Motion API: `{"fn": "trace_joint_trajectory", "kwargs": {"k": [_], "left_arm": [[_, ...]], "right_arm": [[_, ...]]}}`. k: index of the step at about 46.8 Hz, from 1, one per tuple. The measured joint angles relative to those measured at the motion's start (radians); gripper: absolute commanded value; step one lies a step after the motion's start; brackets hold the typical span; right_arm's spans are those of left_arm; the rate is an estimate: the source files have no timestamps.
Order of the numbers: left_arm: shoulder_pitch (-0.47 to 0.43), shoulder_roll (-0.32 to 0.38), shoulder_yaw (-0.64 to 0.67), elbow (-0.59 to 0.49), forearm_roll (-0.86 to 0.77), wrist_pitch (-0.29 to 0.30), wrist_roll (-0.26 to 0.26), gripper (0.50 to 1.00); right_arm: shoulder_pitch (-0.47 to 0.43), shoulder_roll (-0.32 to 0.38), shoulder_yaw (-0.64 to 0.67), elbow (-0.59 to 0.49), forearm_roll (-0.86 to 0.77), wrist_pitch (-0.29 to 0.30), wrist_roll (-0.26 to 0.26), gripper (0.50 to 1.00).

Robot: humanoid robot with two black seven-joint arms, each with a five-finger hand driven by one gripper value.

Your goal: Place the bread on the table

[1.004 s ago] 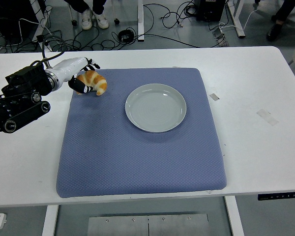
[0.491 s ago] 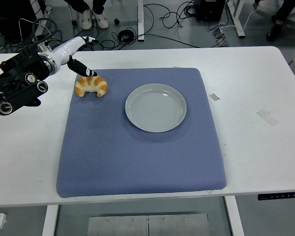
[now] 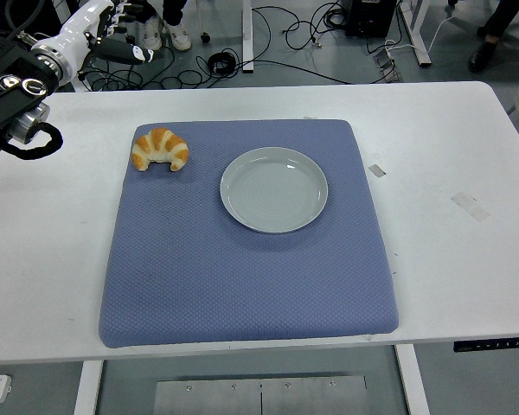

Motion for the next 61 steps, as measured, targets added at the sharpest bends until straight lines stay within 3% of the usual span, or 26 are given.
{"fn": "trace_joint_trajectory", "kwargs": {"k": [12, 34, 61], "left_arm": [[0.038, 0.020, -0.013, 0.054, -0.109, -0.003, -0.068, 0.895], [0.075, 0.035, -0.107, 0.055, -0.135, -0.003, -0.065, 0.898], [0.092, 0.065, -0.113, 0.055, -0.134, -0.003, -0.068, 0.899]], "right_arm": [[0.000, 0.000, 0.000, 0.000, 0.000, 0.000, 0.000, 1.000], [0.000, 0.000, 0.000, 0.001, 0.000, 0.000, 0.000, 1.000], [0.003, 0.000, 0.001, 0.001, 0.002, 0.000, 0.000, 1.000]]}}
